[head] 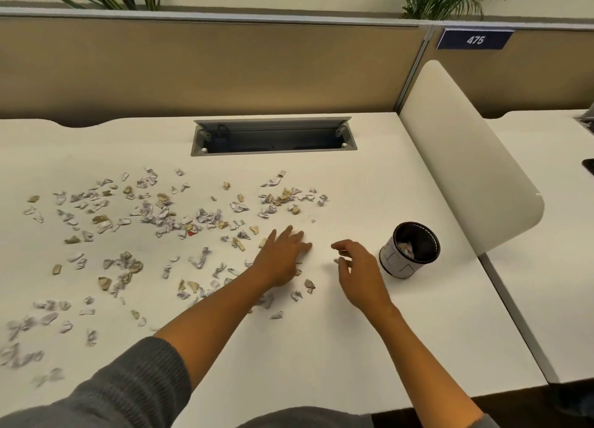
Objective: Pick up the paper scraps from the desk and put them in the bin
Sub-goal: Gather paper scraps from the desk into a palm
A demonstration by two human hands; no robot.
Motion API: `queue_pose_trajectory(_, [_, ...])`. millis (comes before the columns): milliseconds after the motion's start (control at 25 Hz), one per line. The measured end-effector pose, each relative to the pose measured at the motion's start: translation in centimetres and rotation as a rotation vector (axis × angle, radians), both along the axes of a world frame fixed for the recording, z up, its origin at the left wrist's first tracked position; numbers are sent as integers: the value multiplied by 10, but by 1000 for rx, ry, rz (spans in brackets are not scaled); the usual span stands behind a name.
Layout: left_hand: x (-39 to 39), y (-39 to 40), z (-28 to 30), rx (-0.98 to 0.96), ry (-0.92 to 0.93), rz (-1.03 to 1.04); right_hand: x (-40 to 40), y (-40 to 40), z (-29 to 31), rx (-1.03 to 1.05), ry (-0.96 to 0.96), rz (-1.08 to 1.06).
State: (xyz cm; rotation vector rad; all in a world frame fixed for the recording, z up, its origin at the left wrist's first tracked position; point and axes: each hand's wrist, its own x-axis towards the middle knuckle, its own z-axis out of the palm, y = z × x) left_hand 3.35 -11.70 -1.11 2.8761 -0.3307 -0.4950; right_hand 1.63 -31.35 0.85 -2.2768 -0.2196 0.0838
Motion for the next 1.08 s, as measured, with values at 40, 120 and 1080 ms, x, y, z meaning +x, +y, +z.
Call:
queue_pose_trajectory(40, [-4,9,-2,46,2,-11,-5,5,-12,-46,23,42])
queue_pose_trajectory(120, [-12,23,-2,98,8,-22,-13,13,-32,-145,98,88])
queue_pose_trajectory(1080, [-102,75,-23,-79,-156,59,-43,94,-51,-158,151,582])
